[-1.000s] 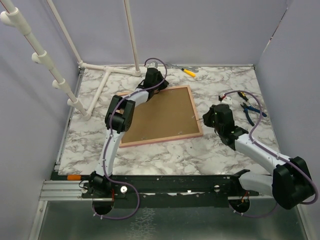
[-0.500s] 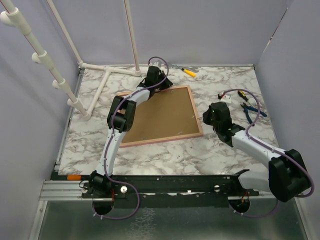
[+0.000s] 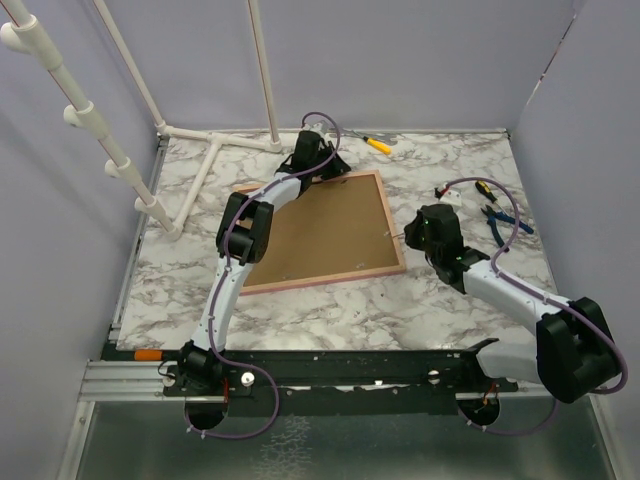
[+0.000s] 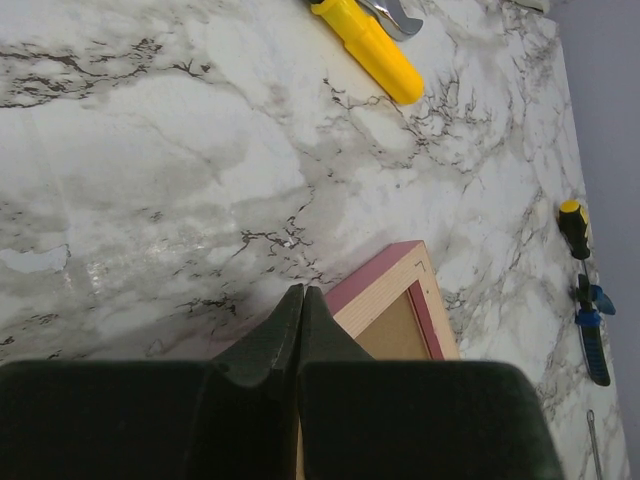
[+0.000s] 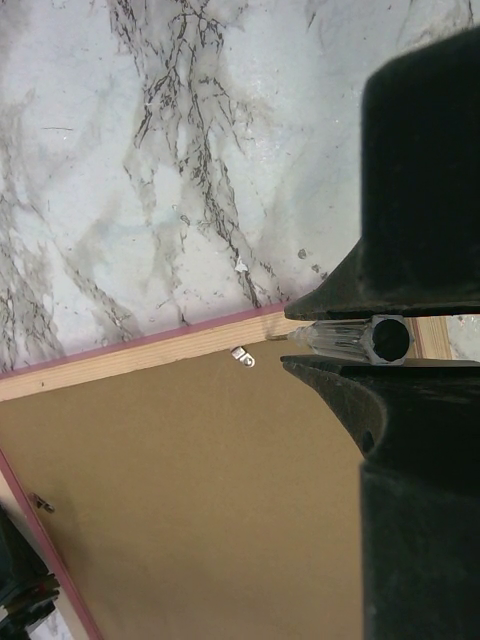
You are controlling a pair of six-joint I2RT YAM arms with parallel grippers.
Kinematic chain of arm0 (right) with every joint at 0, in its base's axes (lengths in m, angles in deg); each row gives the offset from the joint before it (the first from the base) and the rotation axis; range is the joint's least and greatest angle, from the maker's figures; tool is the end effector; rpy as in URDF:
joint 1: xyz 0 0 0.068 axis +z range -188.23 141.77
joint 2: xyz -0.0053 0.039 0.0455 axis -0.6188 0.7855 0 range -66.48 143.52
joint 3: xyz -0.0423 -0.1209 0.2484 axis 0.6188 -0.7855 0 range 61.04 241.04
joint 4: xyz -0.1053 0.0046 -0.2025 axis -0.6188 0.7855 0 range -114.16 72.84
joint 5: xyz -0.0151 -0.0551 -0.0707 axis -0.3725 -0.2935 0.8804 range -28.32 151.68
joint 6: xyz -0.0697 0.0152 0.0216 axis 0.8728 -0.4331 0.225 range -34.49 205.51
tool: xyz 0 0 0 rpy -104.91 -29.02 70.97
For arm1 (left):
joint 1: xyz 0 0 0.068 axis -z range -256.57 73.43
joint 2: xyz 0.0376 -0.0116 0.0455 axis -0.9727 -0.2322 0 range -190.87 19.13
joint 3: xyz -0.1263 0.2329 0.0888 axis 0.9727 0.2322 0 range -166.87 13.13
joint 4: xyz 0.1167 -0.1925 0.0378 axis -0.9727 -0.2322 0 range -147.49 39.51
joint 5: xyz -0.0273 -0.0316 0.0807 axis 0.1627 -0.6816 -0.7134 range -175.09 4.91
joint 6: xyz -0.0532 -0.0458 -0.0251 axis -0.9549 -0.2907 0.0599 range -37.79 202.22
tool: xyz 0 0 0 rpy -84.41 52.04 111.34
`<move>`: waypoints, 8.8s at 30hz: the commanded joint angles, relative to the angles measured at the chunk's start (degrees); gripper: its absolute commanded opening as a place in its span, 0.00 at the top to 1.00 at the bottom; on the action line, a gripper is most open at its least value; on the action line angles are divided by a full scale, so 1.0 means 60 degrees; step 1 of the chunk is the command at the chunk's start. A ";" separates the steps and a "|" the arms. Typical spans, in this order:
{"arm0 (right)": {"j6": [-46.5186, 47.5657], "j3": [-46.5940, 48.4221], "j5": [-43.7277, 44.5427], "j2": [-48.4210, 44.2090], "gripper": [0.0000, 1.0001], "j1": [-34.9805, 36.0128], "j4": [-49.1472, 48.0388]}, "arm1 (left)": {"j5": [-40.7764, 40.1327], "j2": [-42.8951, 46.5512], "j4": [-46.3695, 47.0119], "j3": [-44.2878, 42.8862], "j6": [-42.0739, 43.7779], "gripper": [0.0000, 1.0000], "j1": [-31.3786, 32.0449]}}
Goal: Take the photo out of the frame
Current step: Release the photo frame item from the photo frame, then place the screwdriver at the center of the board, then turn over the photo frame at the center of the board.
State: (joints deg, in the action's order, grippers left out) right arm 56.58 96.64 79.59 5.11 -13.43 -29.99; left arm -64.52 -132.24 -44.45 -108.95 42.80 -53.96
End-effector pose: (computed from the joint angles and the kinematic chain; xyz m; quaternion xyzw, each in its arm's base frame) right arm 0.2391 0.0892 0.2289 0.1084 0.8528 0.1023 0.5005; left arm 0.5375 -0.2477 0.1409 -0.0228 0.8272 -0.4067 0.3870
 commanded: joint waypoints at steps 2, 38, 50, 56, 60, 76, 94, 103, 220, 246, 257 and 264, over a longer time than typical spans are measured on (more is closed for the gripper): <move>0.0115 -0.0039 -0.0192 -0.0313 0.99 0.0043 -0.0116 | 0.0574 -0.0333 -0.0394 -0.0225 0.0183 1.00 0.0091; 0.0210 0.0855 0.0251 0.1613 0.99 0.0042 -0.0286 | 0.1781 -0.0829 -0.0563 -0.0744 -0.0044 1.00 0.0331; 0.0196 0.0864 -0.0312 0.1764 0.99 0.0042 -0.0671 | 0.1880 -0.0873 -0.0743 -0.0707 -0.0008 1.00 0.0436; 0.0193 0.0757 -0.0903 0.1769 0.99 0.0046 -0.1007 | 0.1894 -0.0890 -0.0772 -0.0688 -0.0007 1.00 0.0450; 0.0234 0.0694 -0.1099 0.1721 0.99 0.0043 -0.1177 | 0.1871 -0.0890 -0.0815 -0.0663 0.0021 1.00 0.0465; 0.0196 0.0815 -0.0858 0.1213 0.99 0.0042 -0.0751 | 0.1840 -0.0540 -0.0875 -0.0520 0.0129 1.00 0.0458; -0.0167 0.1034 0.0379 -0.0869 0.99 -0.0182 0.0664 | 0.0880 0.3691 -0.1286 0.2251 0.1025 0.88 0.0465; -0.1350 0.1102 -0.2239 -0.0795 0.99 -0.1930 0.0579 | -0.0420 0.6115 -0.1903 0.4844 0.1469 0.84 0.0509; 0.1058 0.2115 -0.2491 0.2722 0.44 -0.0728 0.2165 | -0.6713 1.3309 -0.3082 1.4601 -0.0346 0.35 -0.1174; 0.0191 0.1709 -0.0539 0.2927 0.86 -0.0441 0.2938 | -0.5309 1.3681 -0.2621 1.4760 -0.0499 0.33 -0.1630; -0.0612 0.0956 -0.0206 0.1444 0.88 -0.0441 0.3150 | -0.3801 1.4634 -0.3434 1.4891 -0.1813 0.16 -0.1641; -0.0407 0.0988 -0.0468 0.1123 0.77 -0.0445 0.3242 | -0.4019 1.5206 -0.4063 1.5126 -0.2683 0.16 -0.1605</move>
State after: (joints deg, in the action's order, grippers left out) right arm 55.47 102.12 75.29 14.55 -15.79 -10.08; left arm -89.37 -43.33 -64.88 -19.62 31.17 -63.45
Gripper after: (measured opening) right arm 0.229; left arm 0.843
